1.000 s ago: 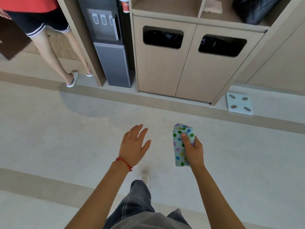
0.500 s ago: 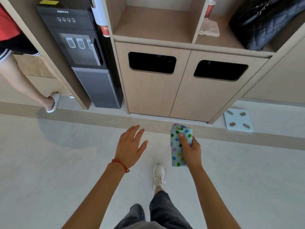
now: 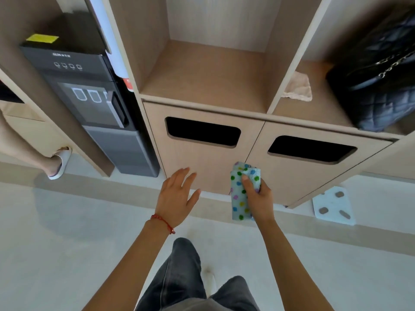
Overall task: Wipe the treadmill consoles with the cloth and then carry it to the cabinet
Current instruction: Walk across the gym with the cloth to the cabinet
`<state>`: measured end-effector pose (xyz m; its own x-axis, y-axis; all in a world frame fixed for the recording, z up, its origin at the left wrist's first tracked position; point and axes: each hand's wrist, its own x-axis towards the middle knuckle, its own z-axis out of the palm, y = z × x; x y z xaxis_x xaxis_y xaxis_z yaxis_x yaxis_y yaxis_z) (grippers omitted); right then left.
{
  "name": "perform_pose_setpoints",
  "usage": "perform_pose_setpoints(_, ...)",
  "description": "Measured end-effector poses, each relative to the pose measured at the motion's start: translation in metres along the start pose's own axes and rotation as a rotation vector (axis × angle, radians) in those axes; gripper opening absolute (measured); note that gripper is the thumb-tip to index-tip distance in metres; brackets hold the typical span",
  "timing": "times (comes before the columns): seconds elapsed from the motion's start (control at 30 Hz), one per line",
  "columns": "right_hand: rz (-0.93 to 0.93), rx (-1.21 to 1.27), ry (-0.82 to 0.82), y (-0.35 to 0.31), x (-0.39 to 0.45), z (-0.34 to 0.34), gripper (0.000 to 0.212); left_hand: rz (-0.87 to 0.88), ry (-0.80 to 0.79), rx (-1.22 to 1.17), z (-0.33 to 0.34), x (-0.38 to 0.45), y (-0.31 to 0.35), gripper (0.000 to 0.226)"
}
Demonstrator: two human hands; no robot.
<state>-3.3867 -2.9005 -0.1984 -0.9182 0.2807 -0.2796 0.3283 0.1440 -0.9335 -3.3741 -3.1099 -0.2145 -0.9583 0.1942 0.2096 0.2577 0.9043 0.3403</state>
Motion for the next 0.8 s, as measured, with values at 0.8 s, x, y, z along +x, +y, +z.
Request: perform_pose_setpoints(0.8, -0.005, -0.127, 0.222, -0.146, 0.258, 0.097, 0.030, 0.116, -0.107, -0.070, 0.002, 0.317, -0.106, 0.060)
